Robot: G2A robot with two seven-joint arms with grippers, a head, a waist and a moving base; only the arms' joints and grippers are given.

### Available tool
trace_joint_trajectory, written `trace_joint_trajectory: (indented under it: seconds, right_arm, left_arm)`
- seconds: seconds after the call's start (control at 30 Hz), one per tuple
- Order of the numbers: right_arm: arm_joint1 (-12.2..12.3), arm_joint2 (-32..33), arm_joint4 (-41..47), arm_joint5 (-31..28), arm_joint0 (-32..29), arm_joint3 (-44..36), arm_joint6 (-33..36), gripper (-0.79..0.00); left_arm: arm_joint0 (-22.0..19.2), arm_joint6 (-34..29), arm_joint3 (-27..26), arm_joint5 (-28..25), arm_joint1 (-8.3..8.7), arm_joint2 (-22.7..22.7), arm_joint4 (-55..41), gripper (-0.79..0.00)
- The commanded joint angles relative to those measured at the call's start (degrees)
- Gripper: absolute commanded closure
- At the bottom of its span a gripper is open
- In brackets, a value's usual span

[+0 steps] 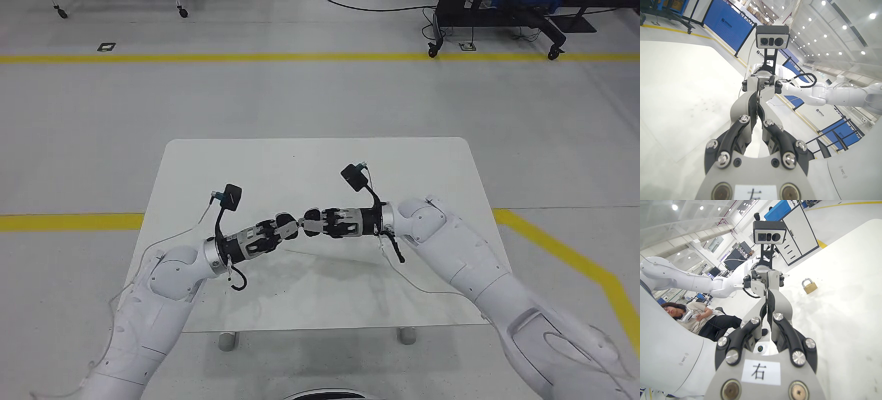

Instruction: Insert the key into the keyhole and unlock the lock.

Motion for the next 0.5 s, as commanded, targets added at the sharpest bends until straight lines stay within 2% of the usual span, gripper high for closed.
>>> trace_joint_trajectory:
  seconds: [0.0,0.1,0.17,0.2,0.23,0.27,0.3,0.37,0.47]
  right_arm:
    - [-0.03,0.31,-0.44,0.0,0.01,0.3,-0.01,0.0]
    - [-0.15,0.43,-0.52,0.0,-0.13,0.23,0.0,0.0]
    - [-0.2,0.44,-0.57,0.0,-0.15,0.19,0.0,0.0]
    - [-0.22,0.52,-0.45,0.0,-0.18,0.21,0.0,0.0]
    - [-0.24,0.56,-0.43,0.0,-0.22,0.21,0.0,0.0]
    - [-0.25,0.6,-0.46,0.0,-0.23,0.2,0.0,0.0]
    - [-0.25,0.67,-0.45,0.0,-0.25,0.19,0.0,0.0]
    - [-0.26,0.87,-0.7,0.0,-0.3,0.24,0.0,0.0]
    - [-0.29,1.02,-1.08,0.0,-0.38,0.24,0.0,0.0]
  left_arm:
    - [-0.03,0.21,0.17,-0.13,0.05,0.09,-0.11,0.0]
    - [-0.14,0.17,0.34,-0.19,0.15,0.24,-0.37,0.0]
    - [-0.24,-0.1,0.41,-0.22,0.23,0.4,-0.51,-0.222]
    - [-0.31,-0.24,0.47,-0.26,0.27,0.46,-0.54,-0.369]
    - [-0.38,-0.37,0.53,-0.34,0.31,0.55,-0.55,-0.459]
    - [-0.43,-0.43,0.59,-0.42,0.34,0.65,-0.55,-0.483]
    - [-0.49,-0.46,0.64,-0.48,0.36,0.75,-0.54,-0.477]
    - [-0.59,-0.51,0.7,-0.61,0.41,0.99,-0.42,-0.369]
    - [-0.66,-0.38,0.7,-0.85,0.47,1.32,-0.21,-0.249]
